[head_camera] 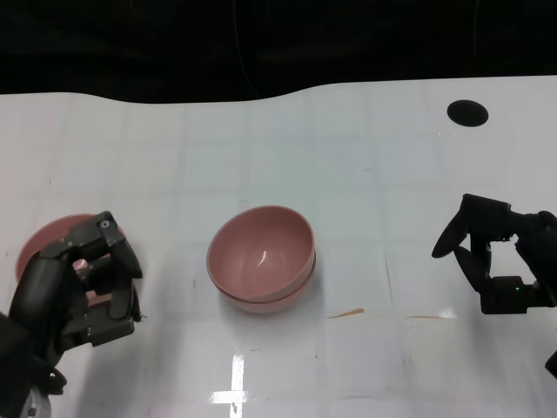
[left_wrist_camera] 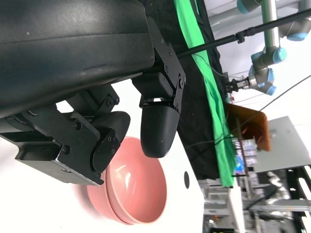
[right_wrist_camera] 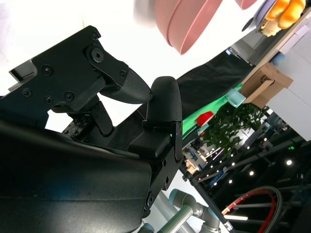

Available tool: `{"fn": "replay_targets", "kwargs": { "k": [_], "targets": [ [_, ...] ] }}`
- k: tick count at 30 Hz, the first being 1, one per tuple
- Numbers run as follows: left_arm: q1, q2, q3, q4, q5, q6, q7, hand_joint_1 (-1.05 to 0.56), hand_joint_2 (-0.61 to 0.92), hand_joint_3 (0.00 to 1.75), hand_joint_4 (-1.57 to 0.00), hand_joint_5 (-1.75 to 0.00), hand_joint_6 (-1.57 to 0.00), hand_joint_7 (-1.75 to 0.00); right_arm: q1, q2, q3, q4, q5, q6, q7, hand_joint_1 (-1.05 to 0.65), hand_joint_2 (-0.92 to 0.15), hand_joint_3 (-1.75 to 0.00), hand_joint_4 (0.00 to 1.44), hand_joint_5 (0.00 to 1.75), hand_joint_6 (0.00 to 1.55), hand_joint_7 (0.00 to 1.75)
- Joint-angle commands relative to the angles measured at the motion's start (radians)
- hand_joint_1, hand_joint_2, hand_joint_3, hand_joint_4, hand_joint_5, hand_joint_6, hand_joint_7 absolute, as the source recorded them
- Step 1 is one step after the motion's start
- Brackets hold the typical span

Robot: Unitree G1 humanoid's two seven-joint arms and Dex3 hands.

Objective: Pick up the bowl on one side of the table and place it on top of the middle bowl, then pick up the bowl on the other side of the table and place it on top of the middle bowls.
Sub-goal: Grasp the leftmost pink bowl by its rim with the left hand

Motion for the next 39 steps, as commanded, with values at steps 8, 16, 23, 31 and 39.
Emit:
{"fn": "replay_targets", "kwargs": {
  "k": [8,16,23,31,39],
  "targets": [
    [0.060,0.197,-0.013,-0.308,0.181,0.127,0.016,0.00,0.47,0.89,-0.64,-1.20,-0.66,-0.89,-0.006,-0.020,-0.011,0.006,-0.026,-0.002,-0.032,-0.17,-0.59,-1.14,0.87,1.75,0.72,1.57],
    [0.132,0.341,-0.034,-0.652,0.657,0.330,0.054,-0.33,0.76,0.01,-0.93,-0.15,-0.98,-0.06,-0.006,-0.020,-0.005,0.003,-0.033,0.005,-0.033,-0.18,-0.61,-1.12,0.87,1.75,0.72,1.55],
    [0.121,0.390,-0.102,-0.846,1.029,0.527,-0.105,-0.52,0.74,0.00,-0.85,-0.01,-0.91,0.00,-0.009,-0.020,0.002,0.008,-0.031,0.006,-0.023,-0.19,-0.61,-1.12,0.86,1.75,0.71,1.55],
    [0.058,0.394,-0.164,-0.930,1.241,0.649,-0.367,-0.53,0.75,0.00,-0.75,0.00,-0.76,0.00,-0.012,-0.020,0.004,0.012,-0.046,0.011,-0.029,-0.21,-0.60,-1.13,0.87,1.75,0.72,1.54],
    [0.007,0.344,-0.205,-0.814,1.309,0.693,-0.370,-0.54,0.74,0.00,-0.70,0.00,-0.70,0.00,-0.014,-0.017,0.007,0.026,-0.051,0.002,-0.031,-0.21,-0.60,-1.13,0.87,1.75,0.72,1.53]
  ]
}}
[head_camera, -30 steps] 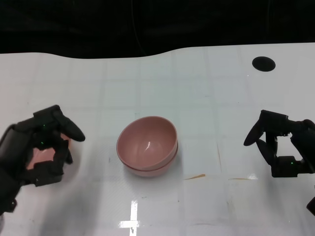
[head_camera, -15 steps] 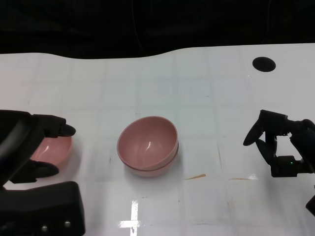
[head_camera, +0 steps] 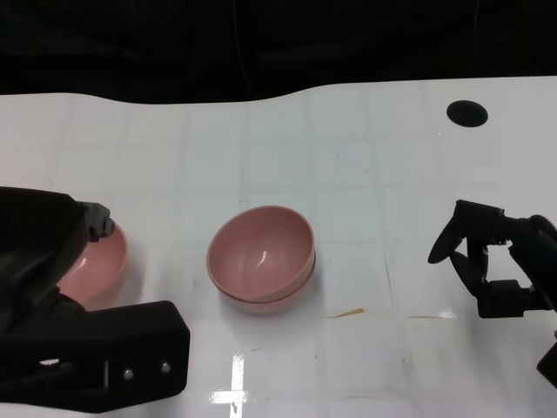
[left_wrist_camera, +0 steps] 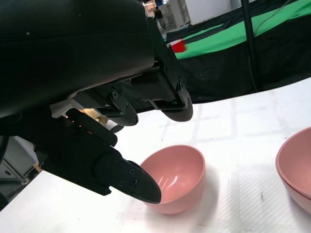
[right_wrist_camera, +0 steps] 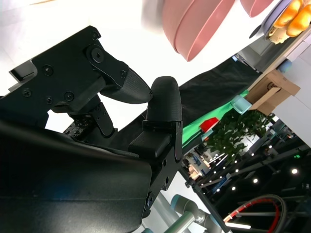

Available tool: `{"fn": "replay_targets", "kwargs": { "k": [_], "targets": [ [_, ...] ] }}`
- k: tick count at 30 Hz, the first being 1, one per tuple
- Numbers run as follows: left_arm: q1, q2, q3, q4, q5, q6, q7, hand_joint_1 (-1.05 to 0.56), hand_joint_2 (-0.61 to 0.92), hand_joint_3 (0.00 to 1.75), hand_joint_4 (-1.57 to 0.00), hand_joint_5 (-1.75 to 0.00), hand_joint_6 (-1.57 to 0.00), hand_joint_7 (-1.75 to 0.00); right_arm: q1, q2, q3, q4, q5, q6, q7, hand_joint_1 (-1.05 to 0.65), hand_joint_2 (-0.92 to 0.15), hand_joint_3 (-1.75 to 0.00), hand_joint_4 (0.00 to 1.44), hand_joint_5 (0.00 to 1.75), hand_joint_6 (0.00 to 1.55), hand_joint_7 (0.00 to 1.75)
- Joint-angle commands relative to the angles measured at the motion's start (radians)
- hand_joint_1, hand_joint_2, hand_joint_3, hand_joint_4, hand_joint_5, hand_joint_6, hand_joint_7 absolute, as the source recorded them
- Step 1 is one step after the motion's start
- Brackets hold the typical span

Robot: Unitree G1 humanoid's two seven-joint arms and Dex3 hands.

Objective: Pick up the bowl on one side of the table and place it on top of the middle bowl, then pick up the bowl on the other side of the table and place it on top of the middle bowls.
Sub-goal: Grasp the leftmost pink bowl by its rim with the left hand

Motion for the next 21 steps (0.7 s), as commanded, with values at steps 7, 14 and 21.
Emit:
{"fn": "replay_targets", "kwargs": {
  "k": [7,14,21],
  "targets": [
    [-0.040,-0.063,-0.035,0.258,0.041,0.046,0.172,-0.68,0.81,0.02,-0.62,0.00,-0.64,0.00,-0.002,-0.014,0.001,0.004,-0.019,-0.007,-0.018,-0.21,-0.62,-1.11,0.85,1.75,0.71,1.54],
    [-0.065,-0.087,-0.058,0.434,0.009,0.053,0.350,-0.61,0.85,0.01,-0.58,0.00,-0.61,0.00,-0.005,-0.010,0.003,0.009,-0.013,-0.006,-0.013,-0.20,-0.63,-1.10,0.85,1.75,0.70,1.55],
    [-0.089,-0.094,-0.076,0.552,-0.048,0.051,0.484,-0.60,0.87,0.01,-0.57,0.00,-0.59,0.00,-0.012,-0.011,0.004,0.022,-0.018,-0.016,-0.019,-0.20,-0.63,-1.10,0.85,1.75,0.70,1.55]
  ]
}}
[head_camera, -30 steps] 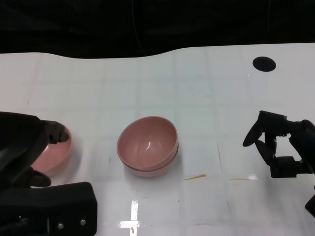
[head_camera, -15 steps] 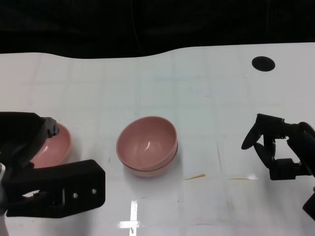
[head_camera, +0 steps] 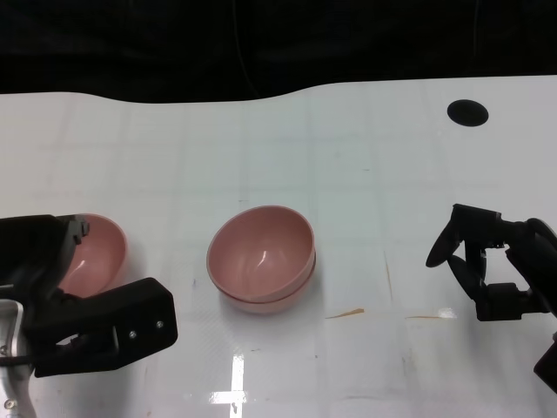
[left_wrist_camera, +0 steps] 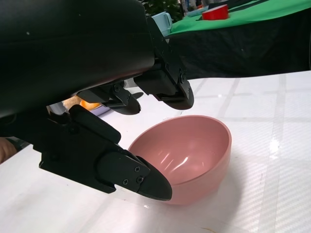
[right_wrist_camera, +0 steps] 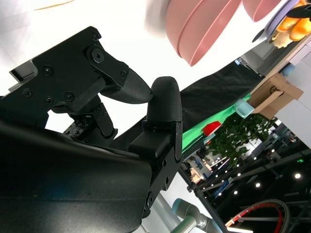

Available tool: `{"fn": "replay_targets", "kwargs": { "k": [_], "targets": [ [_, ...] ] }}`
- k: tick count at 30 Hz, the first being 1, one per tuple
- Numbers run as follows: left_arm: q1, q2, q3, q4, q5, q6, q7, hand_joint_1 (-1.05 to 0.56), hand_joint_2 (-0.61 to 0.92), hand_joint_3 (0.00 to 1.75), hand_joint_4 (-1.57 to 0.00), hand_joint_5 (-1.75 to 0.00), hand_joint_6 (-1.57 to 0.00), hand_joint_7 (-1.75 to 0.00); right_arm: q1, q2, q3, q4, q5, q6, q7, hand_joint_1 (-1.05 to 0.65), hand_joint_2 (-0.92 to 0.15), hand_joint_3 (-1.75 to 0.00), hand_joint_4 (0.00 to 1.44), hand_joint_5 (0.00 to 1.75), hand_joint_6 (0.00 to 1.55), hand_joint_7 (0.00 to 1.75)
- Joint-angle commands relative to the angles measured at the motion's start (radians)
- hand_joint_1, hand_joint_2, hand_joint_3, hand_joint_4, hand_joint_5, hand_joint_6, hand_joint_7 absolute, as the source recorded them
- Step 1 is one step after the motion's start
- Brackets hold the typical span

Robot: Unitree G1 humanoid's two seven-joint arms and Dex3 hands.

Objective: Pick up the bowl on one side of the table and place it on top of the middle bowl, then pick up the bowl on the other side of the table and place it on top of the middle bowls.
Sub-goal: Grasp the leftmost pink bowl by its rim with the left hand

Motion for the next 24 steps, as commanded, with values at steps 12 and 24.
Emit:
{"fn": "replay_targets", "kwargs": {
  "k": [12,24],
  "targets": [
    [-0.057,0.001,-0.043,0.217,-0.121,-0.026,0.232,-0.56,0.87,0.00,-0.59,-0.02,-0.62,-0.01,-0.010,-0.021,0.006,0.011,-0.064,-0.014,-0.063,-0.20,-0.64,-1.08,0.86,1.75,0.71,1.54],
    [-0.081,0.023,-0.084,0.297,-0.237,-0.123,0.275,-0.55,0.86,0.00,-0.64,-0.02,-0.67,-0.01,-0.010,-0.018,0.016,0.005,-0.077,-0.001,-0.084,-0.20,-0.66,-1.05,0.87,1.75,0.71,1.54]
  ]
}}
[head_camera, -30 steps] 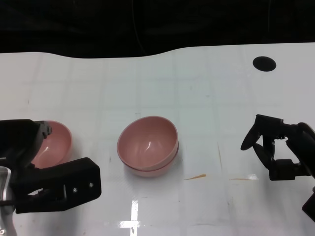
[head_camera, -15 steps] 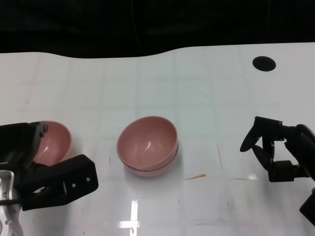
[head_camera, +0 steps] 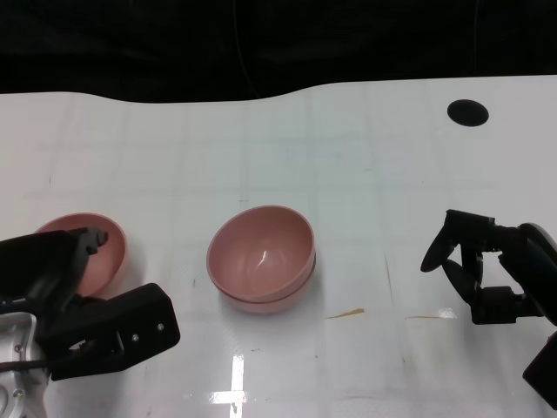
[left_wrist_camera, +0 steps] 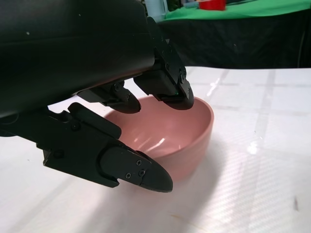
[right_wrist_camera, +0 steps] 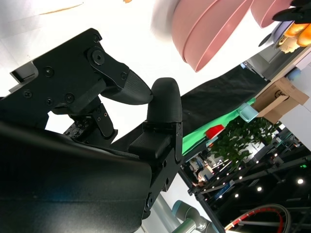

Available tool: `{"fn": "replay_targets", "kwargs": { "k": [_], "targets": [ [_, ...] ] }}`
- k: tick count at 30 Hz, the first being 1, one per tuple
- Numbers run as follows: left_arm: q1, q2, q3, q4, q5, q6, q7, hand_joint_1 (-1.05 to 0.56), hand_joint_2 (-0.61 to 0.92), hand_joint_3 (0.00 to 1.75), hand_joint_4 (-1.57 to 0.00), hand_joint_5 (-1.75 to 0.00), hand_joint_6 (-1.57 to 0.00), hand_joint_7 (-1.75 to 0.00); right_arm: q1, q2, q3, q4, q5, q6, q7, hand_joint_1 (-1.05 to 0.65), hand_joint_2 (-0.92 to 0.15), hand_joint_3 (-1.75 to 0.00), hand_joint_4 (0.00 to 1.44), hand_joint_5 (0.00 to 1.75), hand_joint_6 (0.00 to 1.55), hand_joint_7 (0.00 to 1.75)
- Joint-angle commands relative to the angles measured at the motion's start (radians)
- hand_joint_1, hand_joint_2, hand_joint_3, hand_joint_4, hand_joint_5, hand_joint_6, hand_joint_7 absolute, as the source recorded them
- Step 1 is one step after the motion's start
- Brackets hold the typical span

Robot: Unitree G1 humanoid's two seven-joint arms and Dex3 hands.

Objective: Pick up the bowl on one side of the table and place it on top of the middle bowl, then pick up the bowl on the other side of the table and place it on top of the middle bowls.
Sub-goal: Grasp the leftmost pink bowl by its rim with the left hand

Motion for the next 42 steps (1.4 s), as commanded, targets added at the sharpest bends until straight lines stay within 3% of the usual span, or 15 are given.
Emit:
{"fn": "replay_targets", "kwargs": {
  "k": [1,12,26,34,42],
  "targets": [
    [-0.011,0.023,-0.009,0.019,-0.024,-0.022,0.015,-0.55,0.85,0.00,-0.64,-0.02,-0.67,-0.01,-0.007,-0.017,0.002,-0.001,0.000,0.000,-0.011,-0.20,-0.66,-1.05,0.86,1.75,0.71,1.53],
    [-0.037,0.034,-0.048,0.060,-0.064,-0.027,-0.016,-0.59,0.88,0.01,-0.63,0.00,-0.65,0.00,-0.006,-0.023,0.011,-0.002,0.002,0.004,-0.013,-0.20,-0.67,-1.03,0.86,1.75,0.71,1.52],
    [-0.039,0.047,-0.044,0.110,-0.101,-0.050,0.042,-0.59,0.89,0.00,-0.64,0.00,-0.67,-0.01,-0.005,-0.028,0.011,-0.002,0.002,0.001,-0.012,-0.18,-0.68,-1.01,0.85,1.75,0.72,1.50],
    [-0.042,0.046,-0.044,0.125,-0.120,-0.056,0.062,-0.58,0.88,0.00,-0.65,-0.01,-0.69,-0.01,-0.007,-0.029,0.011,0.003,0.007,-0.005,-0.010,-0.17,-0.68,-1.01,0.85,1.75,0.72,1.49],
    [-0.052,0.039,-0.048,0.135,-0.142,-0.048,0.046,-0.46,0.89,0.00,-0.66,-0.01,-0.71,-0.01,-0.007,-0.028,0.011,0.007,0.012,-0.012,-0.008,-0.17,-0.68,-1.00,0.85,1.75,0.72,1.50]
  ]
}}
